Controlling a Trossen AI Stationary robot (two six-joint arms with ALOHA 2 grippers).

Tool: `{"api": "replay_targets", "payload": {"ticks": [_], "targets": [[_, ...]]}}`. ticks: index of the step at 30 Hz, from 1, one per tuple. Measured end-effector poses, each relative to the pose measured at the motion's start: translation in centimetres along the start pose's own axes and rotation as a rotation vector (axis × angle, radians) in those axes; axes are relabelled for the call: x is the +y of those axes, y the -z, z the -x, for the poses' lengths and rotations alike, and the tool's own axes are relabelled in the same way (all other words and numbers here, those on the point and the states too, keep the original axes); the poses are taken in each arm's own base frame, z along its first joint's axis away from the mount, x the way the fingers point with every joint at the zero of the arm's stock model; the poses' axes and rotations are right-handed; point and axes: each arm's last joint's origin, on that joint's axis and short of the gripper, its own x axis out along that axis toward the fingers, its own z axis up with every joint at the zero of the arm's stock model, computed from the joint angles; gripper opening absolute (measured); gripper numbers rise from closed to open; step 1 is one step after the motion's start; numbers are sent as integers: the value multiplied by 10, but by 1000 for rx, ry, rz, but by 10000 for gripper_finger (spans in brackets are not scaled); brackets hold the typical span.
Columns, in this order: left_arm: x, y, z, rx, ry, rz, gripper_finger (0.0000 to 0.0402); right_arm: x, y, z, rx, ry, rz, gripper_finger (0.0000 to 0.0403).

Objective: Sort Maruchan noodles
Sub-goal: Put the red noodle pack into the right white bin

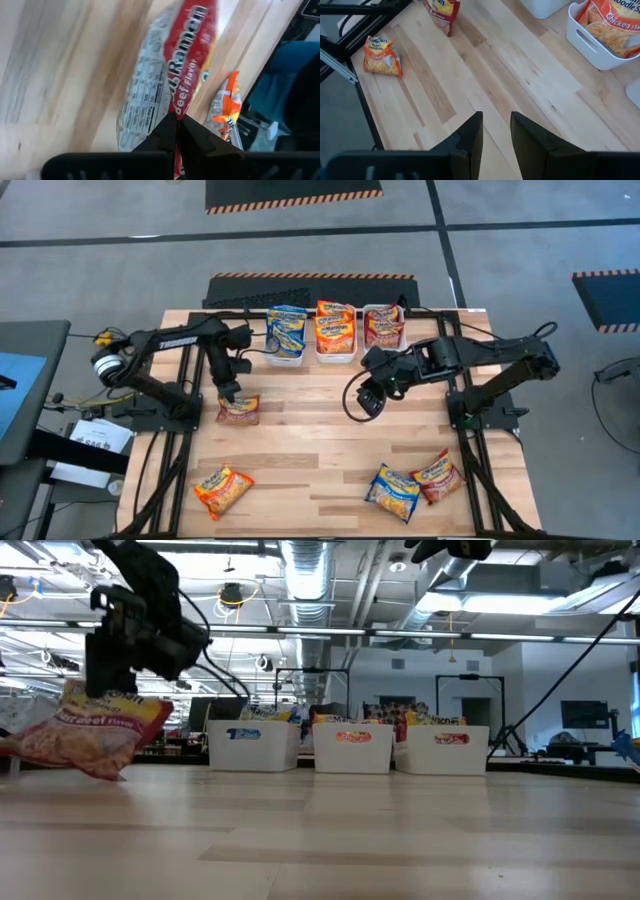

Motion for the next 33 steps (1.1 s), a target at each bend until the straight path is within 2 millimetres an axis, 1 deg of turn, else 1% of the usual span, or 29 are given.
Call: {"api": "replay_targets", "payload": {"ticks": [5,10,13,18,23,27,33], "targets": [[-19,13,8,-75,2,-40,0,3,-3,0,-30,-30,35,124],[-36,20,14,-188,52,-81,0,7,-8,1,-82,-71,114,124],[-43,21,13,-212,44,-96,0,7,-11,1,-106,-84,113,126],[-58,12,8,-265,56,-169,0,5,-15,0,-121,-81,104,141],[-73,1,3,-335,83,-236,0,4,-17,-4,-142,-87,110,170],[-80,-6,3,-386,95,-258,0,5,-15,-8,-155,-99,159,185],[-86,-11,3,-437,89,-281,0,7,-3,-34,-197,-146,216,184]]}}
